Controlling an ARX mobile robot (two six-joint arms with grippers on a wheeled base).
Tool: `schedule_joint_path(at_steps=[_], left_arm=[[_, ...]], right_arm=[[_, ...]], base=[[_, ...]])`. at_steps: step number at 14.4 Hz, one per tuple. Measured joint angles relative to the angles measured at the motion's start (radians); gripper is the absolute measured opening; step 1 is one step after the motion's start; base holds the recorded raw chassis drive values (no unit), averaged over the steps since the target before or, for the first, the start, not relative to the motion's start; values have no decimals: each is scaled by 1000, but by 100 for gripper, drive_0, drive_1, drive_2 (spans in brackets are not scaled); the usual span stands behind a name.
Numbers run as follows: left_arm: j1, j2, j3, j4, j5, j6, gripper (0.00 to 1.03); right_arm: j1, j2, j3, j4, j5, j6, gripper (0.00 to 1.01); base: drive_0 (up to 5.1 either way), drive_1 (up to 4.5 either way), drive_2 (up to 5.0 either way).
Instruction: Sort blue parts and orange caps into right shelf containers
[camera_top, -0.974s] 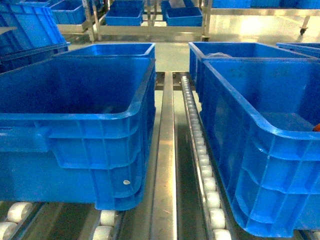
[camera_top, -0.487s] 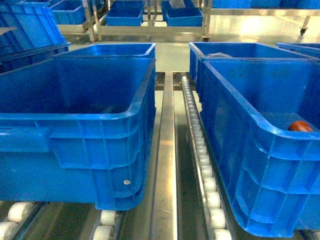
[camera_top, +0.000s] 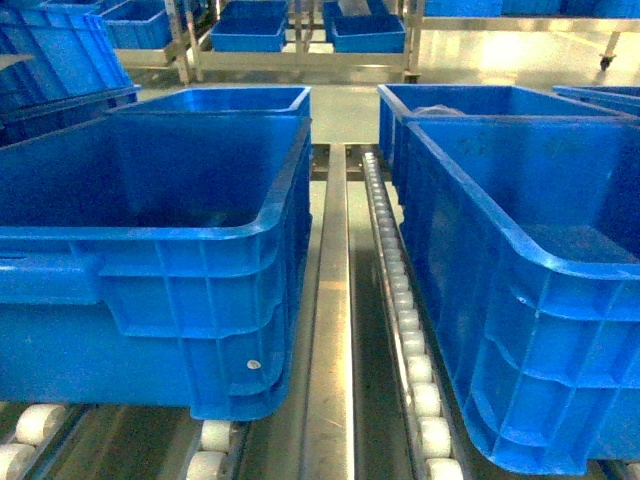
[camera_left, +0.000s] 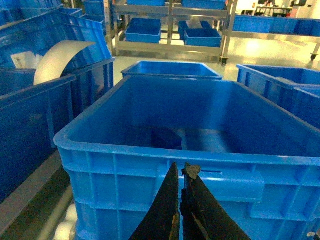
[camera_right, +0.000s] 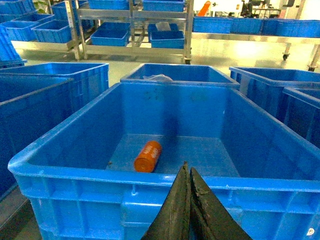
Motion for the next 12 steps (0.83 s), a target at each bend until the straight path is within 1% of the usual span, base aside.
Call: schedule_joint_path(at_steps=[3, 7, 12], left_arm=[[0, -134, 0, -124, 0, 0, 2], [0, -272, -1, -257, 0, 0, 2], [0, -318, -1, -304, 0, 0, 2]], right_arm=[[0, -115, 0, -109, 0, 0, 1], [0, -230, 0, -220, 0, 0, 1], [0, -268, 0, -261, 0, 0, 1]], base=[[0, 0, 0], [0, 0, 0], [0, 0, 0]])
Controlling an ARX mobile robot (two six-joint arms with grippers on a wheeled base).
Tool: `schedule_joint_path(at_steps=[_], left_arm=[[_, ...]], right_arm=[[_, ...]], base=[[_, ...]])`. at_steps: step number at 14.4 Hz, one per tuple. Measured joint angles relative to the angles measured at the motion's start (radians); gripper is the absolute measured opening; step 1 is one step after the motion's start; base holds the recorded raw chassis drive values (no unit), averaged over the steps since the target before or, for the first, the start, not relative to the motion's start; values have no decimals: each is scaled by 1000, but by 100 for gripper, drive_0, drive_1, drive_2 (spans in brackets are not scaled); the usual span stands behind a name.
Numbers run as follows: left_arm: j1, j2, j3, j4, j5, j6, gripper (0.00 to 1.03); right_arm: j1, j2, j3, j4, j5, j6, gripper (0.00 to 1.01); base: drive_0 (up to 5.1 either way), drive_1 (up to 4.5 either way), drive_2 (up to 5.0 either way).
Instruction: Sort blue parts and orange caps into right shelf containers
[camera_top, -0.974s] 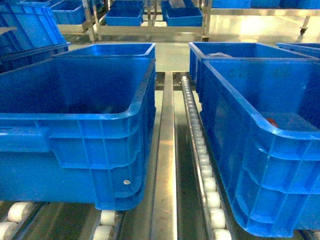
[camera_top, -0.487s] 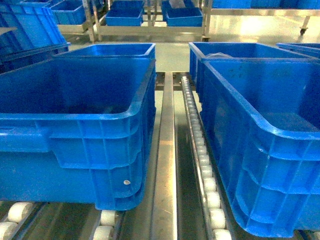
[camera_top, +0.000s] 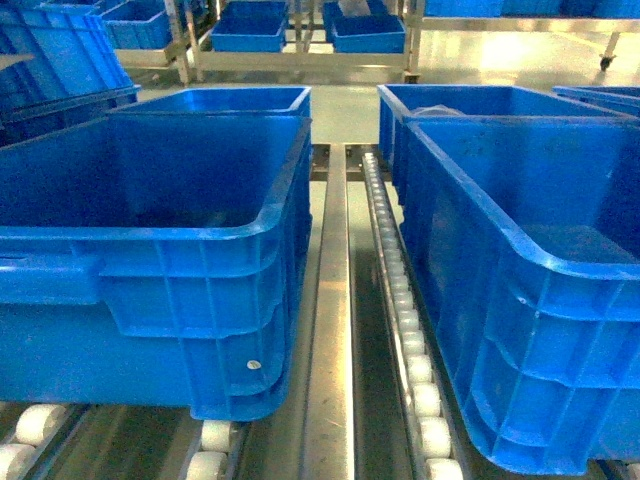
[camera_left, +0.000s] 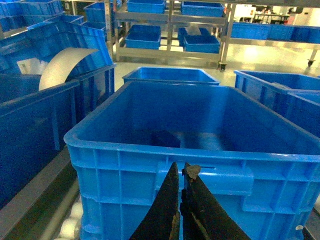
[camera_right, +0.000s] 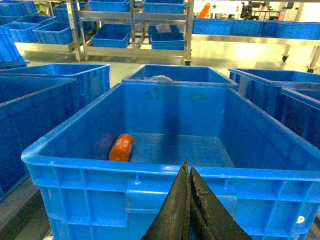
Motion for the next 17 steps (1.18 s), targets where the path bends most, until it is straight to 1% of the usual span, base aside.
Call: schedule_joint_path(at_steps=[3, 4, 5, 6, 8, 9, 13, 14, 15, 16, 17], left_arm=[[0, -26, 0, -26, 0, 0, 2], [0, -60, 0, -58, 0, 0, 2], [0, -87, 0, -88, 0, 0, 2], [0, -264, 6, -274, -2, 1, 2], [0, -264, 1, -278, 0, 3, 2], [0, -264, 1, -278, 0, 2, 8], [0, -264, 1, -278, 0, 2, 63], [0, -264, 1, -278, 0, 3, 81], [0, -264, 1, -278, 0, 2, 94], [0, -264, 1, -278, 0, 4, 99], [0, -264, 1, -278, 0, 4, 98]], right_arm=[[0, -21, 0, -23, 0, 0, 1], [0, -49, 0, -49, 0, 0, 1], [0, -149, 0, -206, -5, 0, 1], [0, -221, 0, -225, -3, 1, 1], [0, -220, 0, -232, -3, 1, 1], [0, -220, 0, -231, -3, 1, 12], [0, -220, 0, -231, -3, 1, 67], [0, -220, 0, -231, -3, 1, 86], [0, -220, 0, -231, -3, 1, 98], [0, -220, 0, -232, -3, 3, 97], [0, -220, 0, -231, -3, 3, 98]], base=[[0, 0, 0], [0, 0, 0], [0, 0, 0], [0, 0, 0], [0, 0, 0], [0, 0, 0], [0, 0, 0], [0, 0, 0], [0, 0, 0], [0, 0, 0], [0, 0, 0]])
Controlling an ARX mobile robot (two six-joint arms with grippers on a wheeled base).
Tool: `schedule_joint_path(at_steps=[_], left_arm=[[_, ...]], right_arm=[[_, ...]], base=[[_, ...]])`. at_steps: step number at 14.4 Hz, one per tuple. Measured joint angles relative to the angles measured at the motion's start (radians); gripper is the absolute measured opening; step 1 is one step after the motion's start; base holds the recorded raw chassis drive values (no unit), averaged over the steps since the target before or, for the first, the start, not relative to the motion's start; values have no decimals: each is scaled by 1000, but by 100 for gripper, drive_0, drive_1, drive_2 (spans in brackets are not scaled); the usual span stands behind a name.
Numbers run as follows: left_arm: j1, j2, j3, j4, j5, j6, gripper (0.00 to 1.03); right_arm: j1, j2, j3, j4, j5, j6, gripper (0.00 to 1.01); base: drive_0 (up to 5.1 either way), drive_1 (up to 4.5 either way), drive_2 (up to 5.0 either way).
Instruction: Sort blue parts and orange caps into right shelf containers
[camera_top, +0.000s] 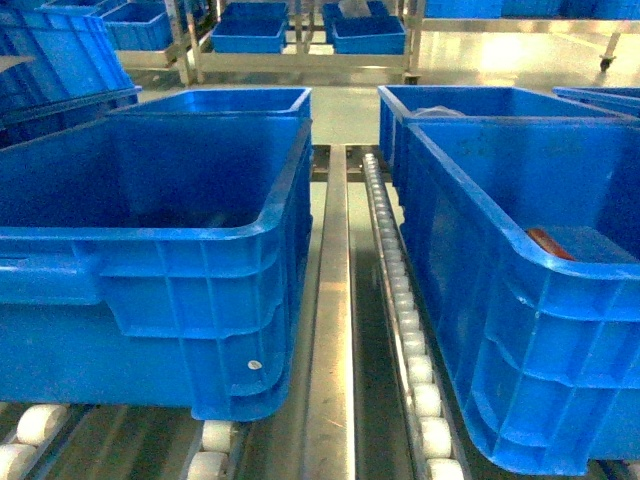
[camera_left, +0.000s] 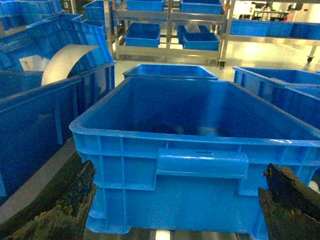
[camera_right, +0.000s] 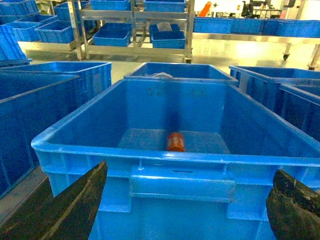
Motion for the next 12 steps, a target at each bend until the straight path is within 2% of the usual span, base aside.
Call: schedule_joint_path(at_steps=[12], left_arm=[[0, 0, 0, 0, 0, 0, 98]], right_arm=[[0, 0, 0, 0, 0, 0, 98]], base=[[0, 0, 0]])
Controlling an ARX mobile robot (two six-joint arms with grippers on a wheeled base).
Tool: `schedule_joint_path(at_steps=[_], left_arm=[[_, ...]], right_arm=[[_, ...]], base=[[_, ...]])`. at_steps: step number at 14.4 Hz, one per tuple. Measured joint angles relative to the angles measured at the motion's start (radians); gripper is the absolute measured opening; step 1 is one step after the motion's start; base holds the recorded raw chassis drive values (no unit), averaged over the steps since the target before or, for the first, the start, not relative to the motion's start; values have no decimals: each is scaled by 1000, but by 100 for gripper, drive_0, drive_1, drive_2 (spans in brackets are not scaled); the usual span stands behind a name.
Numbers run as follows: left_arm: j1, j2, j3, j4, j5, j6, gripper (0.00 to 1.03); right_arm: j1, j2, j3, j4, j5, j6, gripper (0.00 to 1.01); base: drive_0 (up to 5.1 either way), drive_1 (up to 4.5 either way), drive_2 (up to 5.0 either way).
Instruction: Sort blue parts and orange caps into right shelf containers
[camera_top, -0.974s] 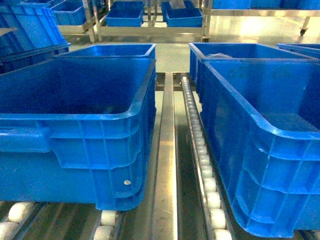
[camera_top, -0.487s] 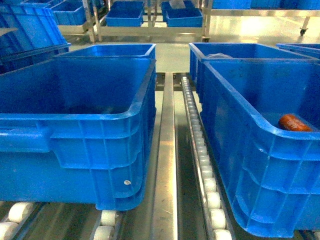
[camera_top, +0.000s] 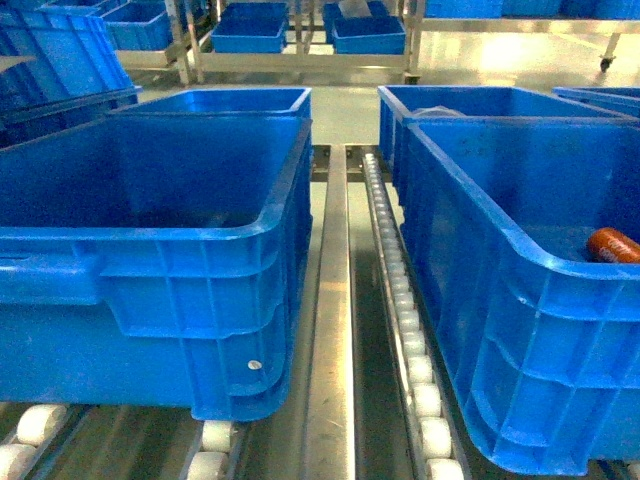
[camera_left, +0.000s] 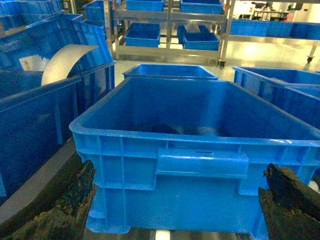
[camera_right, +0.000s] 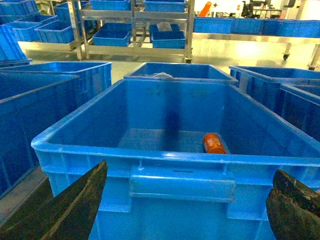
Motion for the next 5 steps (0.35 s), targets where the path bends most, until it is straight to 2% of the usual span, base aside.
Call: schedule_joint_path(at_steps=[5], left_arm=[[0, 0, 0, 0, 0, 0, 98]], right_arm=[[0, 0, 0, 0, 0, 0, 98]], base=[[0, 0, 0]])
